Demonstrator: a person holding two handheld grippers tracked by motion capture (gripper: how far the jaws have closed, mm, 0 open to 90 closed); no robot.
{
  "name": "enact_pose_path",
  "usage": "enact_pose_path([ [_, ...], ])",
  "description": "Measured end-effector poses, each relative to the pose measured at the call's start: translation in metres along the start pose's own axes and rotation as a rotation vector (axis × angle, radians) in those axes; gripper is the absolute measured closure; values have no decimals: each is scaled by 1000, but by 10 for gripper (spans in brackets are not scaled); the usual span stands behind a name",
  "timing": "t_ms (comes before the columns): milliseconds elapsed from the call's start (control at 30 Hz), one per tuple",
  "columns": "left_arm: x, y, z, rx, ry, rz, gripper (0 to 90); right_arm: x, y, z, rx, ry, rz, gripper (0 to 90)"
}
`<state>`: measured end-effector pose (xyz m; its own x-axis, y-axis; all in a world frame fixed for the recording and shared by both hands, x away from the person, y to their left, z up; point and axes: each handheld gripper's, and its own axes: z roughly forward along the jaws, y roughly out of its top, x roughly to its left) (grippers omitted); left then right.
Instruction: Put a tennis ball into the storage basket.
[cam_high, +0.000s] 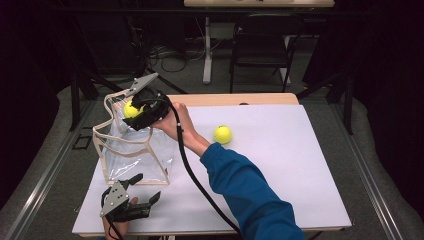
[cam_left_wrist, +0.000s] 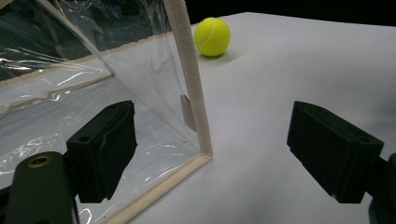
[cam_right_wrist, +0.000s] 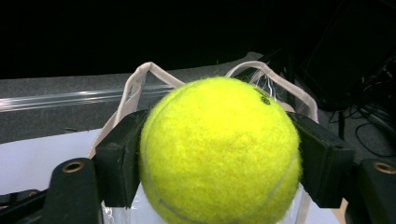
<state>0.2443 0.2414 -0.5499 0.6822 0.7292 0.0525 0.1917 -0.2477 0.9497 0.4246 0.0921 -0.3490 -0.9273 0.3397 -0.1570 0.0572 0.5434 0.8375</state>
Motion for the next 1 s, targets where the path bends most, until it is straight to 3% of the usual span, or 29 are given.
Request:
enact_pose_path([
  [567,-1,0,0,-4,-7,1,161,5,2,13,59,37,15,260],
  [833,-1,1,0,-7,-7,7,160,6,0,23,92,46,54,250],
  [900,0,0,0,-6,-7,-1,161,6,0,24,103,49,58,234],
  [933,0,0,0,-5,-6,-2,161,5,0,24,99,54,67,136],
  [1000,0,0,0,-7,-6,-3,160,3,0,20,95,54,84,95],
])
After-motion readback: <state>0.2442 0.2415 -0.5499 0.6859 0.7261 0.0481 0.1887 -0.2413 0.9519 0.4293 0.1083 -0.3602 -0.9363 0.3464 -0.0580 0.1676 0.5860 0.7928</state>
